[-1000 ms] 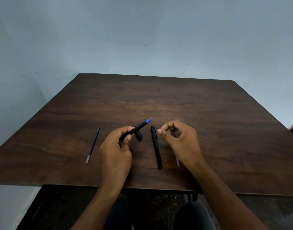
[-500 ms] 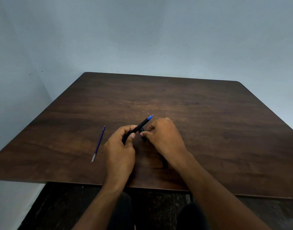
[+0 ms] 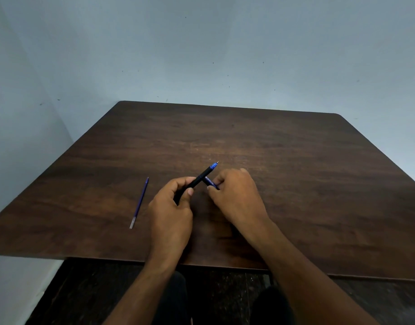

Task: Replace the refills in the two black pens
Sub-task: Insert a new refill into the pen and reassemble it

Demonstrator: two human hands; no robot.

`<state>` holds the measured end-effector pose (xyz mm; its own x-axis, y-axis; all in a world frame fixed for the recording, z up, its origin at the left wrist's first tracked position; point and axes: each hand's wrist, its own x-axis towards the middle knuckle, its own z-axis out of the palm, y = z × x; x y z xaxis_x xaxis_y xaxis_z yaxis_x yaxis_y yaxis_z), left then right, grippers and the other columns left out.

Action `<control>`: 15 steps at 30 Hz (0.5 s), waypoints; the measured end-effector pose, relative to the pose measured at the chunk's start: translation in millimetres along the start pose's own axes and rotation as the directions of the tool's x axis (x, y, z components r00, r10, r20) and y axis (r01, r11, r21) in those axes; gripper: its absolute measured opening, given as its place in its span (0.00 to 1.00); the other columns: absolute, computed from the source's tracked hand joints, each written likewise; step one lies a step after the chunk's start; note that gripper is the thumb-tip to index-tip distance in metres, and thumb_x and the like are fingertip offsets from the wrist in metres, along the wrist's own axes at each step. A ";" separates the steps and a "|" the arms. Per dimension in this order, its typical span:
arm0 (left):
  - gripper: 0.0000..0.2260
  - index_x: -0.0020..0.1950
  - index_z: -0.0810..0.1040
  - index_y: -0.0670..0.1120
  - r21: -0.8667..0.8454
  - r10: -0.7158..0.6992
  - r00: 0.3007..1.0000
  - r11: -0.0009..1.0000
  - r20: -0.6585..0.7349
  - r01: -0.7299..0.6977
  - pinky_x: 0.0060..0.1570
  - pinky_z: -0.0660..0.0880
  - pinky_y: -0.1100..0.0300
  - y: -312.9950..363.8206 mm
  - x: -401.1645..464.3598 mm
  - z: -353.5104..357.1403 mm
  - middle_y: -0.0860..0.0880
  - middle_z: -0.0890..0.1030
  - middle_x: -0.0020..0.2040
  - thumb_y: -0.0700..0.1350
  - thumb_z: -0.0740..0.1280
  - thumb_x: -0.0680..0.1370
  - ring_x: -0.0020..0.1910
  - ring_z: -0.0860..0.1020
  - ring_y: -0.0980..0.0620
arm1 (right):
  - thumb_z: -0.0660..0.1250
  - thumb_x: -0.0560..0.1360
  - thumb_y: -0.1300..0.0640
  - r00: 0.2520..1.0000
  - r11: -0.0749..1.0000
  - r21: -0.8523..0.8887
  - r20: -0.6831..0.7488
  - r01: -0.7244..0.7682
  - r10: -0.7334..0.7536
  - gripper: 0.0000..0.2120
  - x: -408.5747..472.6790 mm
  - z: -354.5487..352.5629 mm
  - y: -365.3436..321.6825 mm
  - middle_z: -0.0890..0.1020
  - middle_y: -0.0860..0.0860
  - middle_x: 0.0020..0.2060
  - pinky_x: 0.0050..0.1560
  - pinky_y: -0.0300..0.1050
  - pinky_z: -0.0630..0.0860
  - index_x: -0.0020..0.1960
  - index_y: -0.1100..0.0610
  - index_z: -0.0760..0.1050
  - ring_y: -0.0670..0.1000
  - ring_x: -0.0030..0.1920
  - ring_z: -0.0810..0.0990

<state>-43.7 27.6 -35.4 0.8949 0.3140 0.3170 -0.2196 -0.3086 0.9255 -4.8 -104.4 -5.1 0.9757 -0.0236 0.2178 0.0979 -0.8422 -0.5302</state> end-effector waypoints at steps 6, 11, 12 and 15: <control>0.14 0.51 0.82 0.60 0.029 0.007 1.000 1.000 0.021 -0.008 0.47 0.70 0.79 0.8 -0.9 1.0 0.68 0.82 0.48 0.39 0.69 0.79 0.51 0.79 0.70 | 0.75 0.70 0.53 0.991 0.935 0.339 -0.047 -0.099 0.122 0.05 -7.0 -15.9 23.5 0.82 0.43 0.31 0.29 0.31 0.75 0.39 0.49 0.79 0.39 0.33 0.81; 0.13 0.52 0.83 0.59 0.062 0.010 0.999 0.998 0.037 -0.012 0.47 0.69 0.80 -0.4 -0.8 2.2 0.67 0.82 0.48 0.40 0.69 0.79 0.51 0.78 0.71 | 0.76 0.72 0.55 0.979 0.812 0.573 -0.076 -0.113 0.190 0.05 -13.3 -25.4 36.7 0.85 0.49 0.32 0.30 0.35 0.76 0.42 0.51 0.80 0.42 0.29 0.81; 0.13 0.52 0.83 0.59 0.066 0.008 0.999 0.998 0.041 -0.011 0.47 0.69 0.80 -0.6 -0.6 2.5 0.66 0.83 0.48 0.40 0.69 0.79 0.52 0.78 0.71 | 0.75 0.73 0.57 0.978 0.742 0.658 -0.041 -0.127 0.204 0.04 -13.2 -27.5 38.2 0.86 0.52 0.33 0.31 0.40 0.78 0.44 0.54 0.81 0.46 0.30 0.82; 0.13 0.52 0.82 0.59 0.083 0.010 0.998 0.996 0.060 -0.015 0.48 0.69 0.80 -1.3 0.0 2.9 0.64 0.83 0.49 0.40 0.69 0.78 0.52 0.78 0.70 | 0.72 0.76 0.64 0.973 0.421 0.893 0.071 -0.159 0.218 0.06 -13.0 -32.3 39.8 0.87 0.60 0.39 0.36 0.48 0.81 0.50 0.65 0.79 0.58 0.37 0.85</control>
<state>-42.3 25.5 -37.2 0.9142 0.2566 0.3137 -0.2002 -0.3871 0.9000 -19.9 -155.0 -2.6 0.9850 -0.1685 0.0383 0.0607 0.1297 -0.9897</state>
